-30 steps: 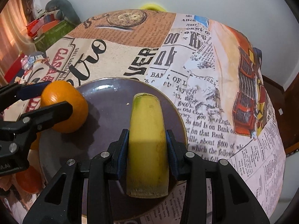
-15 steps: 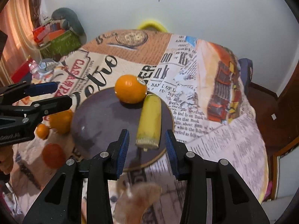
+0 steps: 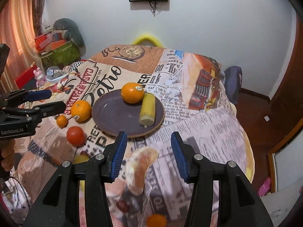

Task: Organize fruits
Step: 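Release the orange and yellow cylinder onto the grey plate with both tools, then grasp the second yellow cylinder with the left tool while the right tool grasps the grapefruit segment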

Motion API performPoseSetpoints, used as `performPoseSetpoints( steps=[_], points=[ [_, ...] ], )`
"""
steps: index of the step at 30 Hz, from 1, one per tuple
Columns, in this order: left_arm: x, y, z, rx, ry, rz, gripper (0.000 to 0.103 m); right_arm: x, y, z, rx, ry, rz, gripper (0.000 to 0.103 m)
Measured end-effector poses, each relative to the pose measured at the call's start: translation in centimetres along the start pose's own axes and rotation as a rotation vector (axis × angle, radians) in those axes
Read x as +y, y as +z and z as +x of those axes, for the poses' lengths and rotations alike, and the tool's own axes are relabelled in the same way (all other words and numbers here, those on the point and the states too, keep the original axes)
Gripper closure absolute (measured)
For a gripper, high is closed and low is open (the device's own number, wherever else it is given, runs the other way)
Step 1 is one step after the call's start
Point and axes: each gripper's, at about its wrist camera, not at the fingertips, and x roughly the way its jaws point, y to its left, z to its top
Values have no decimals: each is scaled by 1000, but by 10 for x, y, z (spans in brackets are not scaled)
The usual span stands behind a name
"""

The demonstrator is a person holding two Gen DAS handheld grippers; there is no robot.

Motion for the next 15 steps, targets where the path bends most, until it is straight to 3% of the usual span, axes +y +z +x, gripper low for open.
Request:
performPoseSetpoints(
  steps=[10,15],
  points=[
    [-39,-46,22,124,-38,-56,21,-7,-30,-13,15,-4,27,58],
    [-58,-66,48,198,0,-93,20,-10,-44,-14,30,-17,8,58]
  ],
)
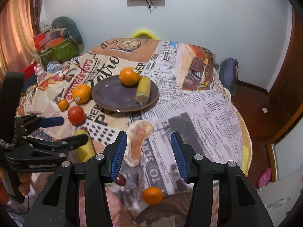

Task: Organize fruits
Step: 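Grasp the second yellow cylinder with the left tool while the right tool grasps the grapefruit segment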

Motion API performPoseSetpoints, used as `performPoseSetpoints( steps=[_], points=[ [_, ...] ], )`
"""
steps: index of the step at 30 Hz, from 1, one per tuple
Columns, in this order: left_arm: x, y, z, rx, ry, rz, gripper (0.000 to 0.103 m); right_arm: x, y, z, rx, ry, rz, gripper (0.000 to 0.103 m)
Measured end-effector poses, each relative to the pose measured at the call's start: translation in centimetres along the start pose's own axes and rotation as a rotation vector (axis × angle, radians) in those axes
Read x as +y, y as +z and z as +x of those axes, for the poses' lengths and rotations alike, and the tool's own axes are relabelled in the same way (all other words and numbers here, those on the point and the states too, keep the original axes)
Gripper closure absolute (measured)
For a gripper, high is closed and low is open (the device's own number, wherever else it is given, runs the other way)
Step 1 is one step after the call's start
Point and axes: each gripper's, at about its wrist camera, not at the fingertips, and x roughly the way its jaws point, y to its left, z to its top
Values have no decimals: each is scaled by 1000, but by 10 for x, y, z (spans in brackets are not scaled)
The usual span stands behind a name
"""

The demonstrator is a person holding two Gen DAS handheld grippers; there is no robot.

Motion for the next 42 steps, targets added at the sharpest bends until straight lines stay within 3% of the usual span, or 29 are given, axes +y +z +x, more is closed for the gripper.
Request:
performPoseSetpoints(
  steps=[6,12,15,19,24,29,36,42],
  points=[
    [-12,-18,20,23,68,-20,20,-6,-13,5,25,15,23,58],
    [-18,-28,31,44,57,-17,21,-7,-20,11,44,35,37,58],
    [-12,-28,34,54,19,-41,35,-7,-22,11,50,45,40,58],
    [0,-28,28,72,-90,-29,50,-8,-25,16,63,53,45,58],
    [7,-35,16,61,-100,64,61,-9,-26,27,80,69,63,58],
    [23,-37,9,72,-92,121,63,0,-27,40,103,124,50,58],
    [40,-24,18,115,-128,108,63,19,-22,70,146,147,-6,58],
    [43,-13,34,121,-150,73,63,14,-17,100,206,178,47,58]
  ],
)
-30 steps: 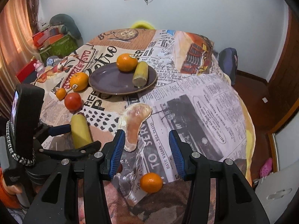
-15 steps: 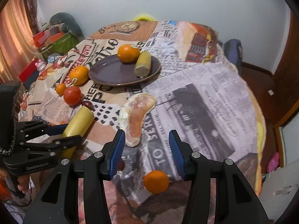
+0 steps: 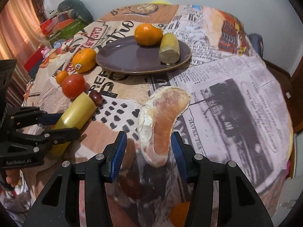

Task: Organize fruits
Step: 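Grasp the second yellow cylinder with the left tool while the right tool grasps the grapefruit segment, then carry the yellow cylinder and grapefruit segment over the grey plate with both tools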

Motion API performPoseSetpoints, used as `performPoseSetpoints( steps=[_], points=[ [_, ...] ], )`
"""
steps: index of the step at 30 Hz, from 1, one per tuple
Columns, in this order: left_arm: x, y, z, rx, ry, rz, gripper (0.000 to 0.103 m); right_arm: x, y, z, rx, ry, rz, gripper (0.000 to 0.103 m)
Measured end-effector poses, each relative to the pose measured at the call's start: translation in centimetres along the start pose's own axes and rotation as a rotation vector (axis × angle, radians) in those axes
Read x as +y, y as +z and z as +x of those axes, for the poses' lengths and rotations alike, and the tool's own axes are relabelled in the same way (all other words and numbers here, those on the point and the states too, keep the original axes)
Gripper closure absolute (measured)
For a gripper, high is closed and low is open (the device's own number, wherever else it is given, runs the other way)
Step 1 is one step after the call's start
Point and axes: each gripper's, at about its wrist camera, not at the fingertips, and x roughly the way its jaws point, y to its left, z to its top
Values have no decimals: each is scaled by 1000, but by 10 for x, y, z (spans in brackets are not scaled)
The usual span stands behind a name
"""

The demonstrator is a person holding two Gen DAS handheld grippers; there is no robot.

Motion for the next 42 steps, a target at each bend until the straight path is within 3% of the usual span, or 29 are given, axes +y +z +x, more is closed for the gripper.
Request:
performPoseSetpoints(
  steps=[4,12,19,21,24,33,42],
  points=[
    [0,6,5,-21,5,-1,63,-8,5,6,4,28,47,58],
    [8,10,7,-44,-21,-48,64,-8,7,9,-7,4,45,64],
    [4,7,-9,-68,-4,-30,64,-8,7,0,-20,15,54,67],
    [4,7,-16,-80,-5,-27,65,-5,7,-5,-36,12,44,76],
    [4,8,-28,-104,8,-21,65,-1,11,-15,-59,-5,25,80],
    [5,11,-52,-155,15,-28,66,-6,8,-23,-77,-3,48,82],
    [8,21,-70,-204,20,-39,66,-3,17,-50,-150,-8,39,82]
  ],
)
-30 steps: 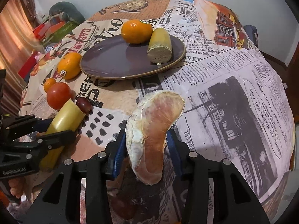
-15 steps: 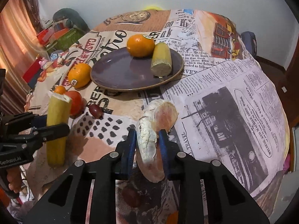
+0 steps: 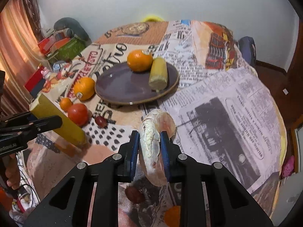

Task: Organize fruits
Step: 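Carry the yellow cylinder and grapefruit segment over the grey plate with both tools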

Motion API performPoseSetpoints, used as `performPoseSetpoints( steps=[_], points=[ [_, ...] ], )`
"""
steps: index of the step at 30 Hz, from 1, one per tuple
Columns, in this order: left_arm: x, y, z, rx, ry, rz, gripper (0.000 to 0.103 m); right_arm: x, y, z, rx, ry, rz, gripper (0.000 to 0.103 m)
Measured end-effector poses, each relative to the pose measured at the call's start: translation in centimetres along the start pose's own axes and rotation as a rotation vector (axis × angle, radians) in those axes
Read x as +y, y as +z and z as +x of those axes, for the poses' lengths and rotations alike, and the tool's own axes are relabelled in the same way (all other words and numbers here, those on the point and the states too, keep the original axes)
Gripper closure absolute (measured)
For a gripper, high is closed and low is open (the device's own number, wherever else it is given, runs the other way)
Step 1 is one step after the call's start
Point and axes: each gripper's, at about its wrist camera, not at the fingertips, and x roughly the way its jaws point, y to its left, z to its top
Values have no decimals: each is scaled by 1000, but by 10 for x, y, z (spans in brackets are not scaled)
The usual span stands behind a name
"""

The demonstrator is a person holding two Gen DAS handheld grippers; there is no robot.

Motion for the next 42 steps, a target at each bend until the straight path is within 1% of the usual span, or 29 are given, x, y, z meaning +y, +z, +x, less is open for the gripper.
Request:
performPoseSetpoints(
  steps=[9,16,23,31,38,42],
  points=[
    [5,26,-16,-73,8,0,66,9,27,-12,-80,3,-21,82],
    [10,50,-11,-97,17,13,66,19,49,-8,-119,2,-58,82],
    [17,75,10,-80,23,26,66,27,67,7,-142,-4,-97,82],
    [29,95,45,-4,11,16,66,23,82,31,-139,-8,-91,82],
    [31,113,67,-3,16,18,66,21,96,56,-119,-24,-103,82],
    [36,123,83,5,10,-17,66,22,102,68,-121,-28,-109,82]
  ],
)
